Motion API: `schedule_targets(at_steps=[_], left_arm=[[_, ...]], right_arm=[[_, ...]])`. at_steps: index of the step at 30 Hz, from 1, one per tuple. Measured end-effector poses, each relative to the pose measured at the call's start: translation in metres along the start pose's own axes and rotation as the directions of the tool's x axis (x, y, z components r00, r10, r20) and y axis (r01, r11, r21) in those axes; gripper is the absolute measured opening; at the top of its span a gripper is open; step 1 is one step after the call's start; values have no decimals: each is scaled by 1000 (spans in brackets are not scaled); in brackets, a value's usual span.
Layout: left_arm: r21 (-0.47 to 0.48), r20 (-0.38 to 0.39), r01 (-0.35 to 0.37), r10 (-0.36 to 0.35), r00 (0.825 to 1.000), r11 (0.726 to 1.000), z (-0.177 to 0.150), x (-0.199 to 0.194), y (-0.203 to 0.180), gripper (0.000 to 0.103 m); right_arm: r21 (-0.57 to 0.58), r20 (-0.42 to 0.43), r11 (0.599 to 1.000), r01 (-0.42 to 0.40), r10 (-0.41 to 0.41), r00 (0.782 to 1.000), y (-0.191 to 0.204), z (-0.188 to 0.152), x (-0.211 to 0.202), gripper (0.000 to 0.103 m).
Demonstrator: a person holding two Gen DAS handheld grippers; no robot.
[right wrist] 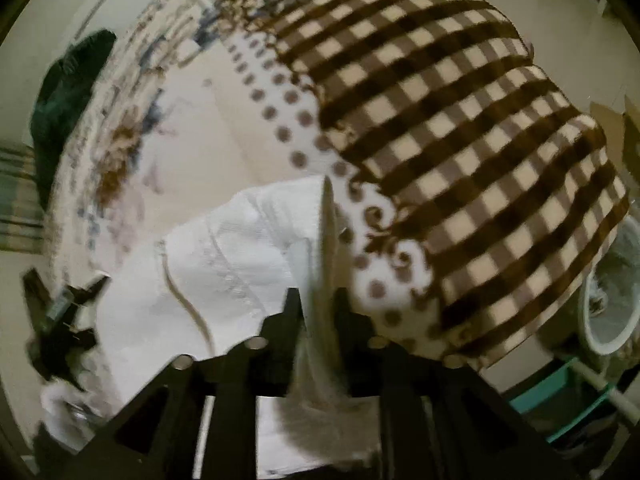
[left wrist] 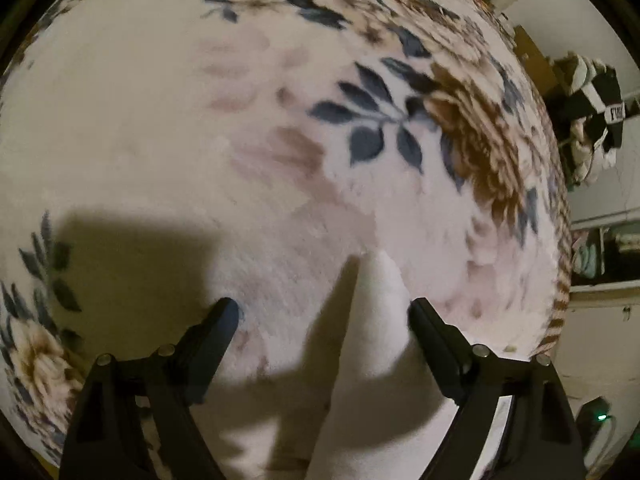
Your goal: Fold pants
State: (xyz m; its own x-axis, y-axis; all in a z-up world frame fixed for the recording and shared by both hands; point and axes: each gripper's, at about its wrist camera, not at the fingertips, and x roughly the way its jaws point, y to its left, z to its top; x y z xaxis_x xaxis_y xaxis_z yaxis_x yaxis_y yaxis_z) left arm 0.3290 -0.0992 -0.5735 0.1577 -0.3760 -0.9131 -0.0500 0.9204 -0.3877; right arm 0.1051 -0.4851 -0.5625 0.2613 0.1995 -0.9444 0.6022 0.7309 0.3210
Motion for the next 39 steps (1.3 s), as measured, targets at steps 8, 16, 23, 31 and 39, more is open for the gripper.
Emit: schedule_targets(at_steps=[8, 16, 23, 31, 39], left_arm=[[-26, 47, 109, -108, 993, 994, -31, -60, 8, 87], [-19, -19, 131, -131, 991, 991, -43, -16, -9, 86], [38, 29, 68, -69, 997, 997, -22, -4, -13, 30], [15, 9, 87, -87, 996, 996, -21, -21, -11, 34], [-41, 46, 129, -127, 991, 991, -80, -62, 3, 87]], right_arm=[[148, -24, 976, -157, 163, 986, -45, -28, -30, 77], [485, -116, 831, -273, 371, 921, -84, -79, 25, 69], [397, -12, 883, -251, 278, 960, -73, -92, 12, 22], [308, -32, 933, -188, 208, 978, -54, -75, 8, 28], [404, -42, 829, -387, 440, 897, -69, -111, 20, 78]])
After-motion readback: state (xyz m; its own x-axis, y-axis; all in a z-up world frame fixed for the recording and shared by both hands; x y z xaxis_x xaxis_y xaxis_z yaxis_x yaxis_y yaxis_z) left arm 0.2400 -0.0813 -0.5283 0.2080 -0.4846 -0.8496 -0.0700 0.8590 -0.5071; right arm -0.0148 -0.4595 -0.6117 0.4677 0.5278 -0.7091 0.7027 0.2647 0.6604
